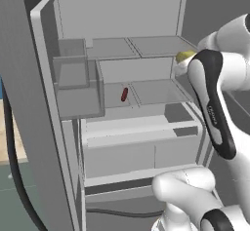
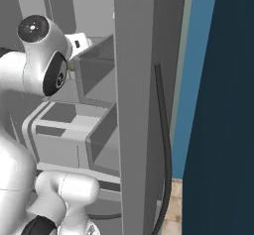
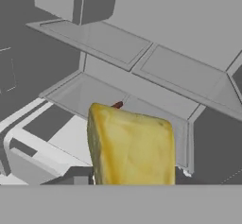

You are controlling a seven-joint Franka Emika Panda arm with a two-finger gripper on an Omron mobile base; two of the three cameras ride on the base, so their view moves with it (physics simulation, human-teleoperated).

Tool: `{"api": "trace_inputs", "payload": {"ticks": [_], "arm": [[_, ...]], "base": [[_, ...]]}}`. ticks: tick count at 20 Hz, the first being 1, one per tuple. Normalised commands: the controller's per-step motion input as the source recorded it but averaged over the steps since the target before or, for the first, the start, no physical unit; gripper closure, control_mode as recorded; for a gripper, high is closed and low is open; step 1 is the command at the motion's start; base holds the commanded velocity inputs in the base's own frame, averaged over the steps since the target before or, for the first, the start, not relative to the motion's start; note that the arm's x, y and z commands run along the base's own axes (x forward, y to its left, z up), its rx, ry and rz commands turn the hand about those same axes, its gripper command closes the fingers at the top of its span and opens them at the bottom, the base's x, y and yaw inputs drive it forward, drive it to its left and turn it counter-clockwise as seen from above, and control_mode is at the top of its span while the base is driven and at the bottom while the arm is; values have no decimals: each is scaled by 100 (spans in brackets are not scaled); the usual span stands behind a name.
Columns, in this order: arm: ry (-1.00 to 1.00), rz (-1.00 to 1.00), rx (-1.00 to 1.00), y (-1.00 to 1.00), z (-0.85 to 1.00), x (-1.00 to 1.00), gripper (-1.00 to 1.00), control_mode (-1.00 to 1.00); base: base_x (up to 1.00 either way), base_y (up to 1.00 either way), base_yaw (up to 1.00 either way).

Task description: Retrieve the sausage and cheese from the fridge and place them on the cutting board on the counter.

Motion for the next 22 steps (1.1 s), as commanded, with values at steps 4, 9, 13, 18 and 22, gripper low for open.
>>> {"api": "trace_inputs", "payload": {"ticks": [4,9,13,18,22], "arm": [[0,-1,0,2,0,-94,100,-100],[0,-3,-1,8,0,-74,100,-100],[0,0,0,0,0,0,100,100],[0,0,0,0,0,0,100,100],[0,0,0,0,0,0,100,100]], "base": [[0,0,0],[0,0,0],[-100,7,-1],[-100,0,5],[-100,8,37]]}}
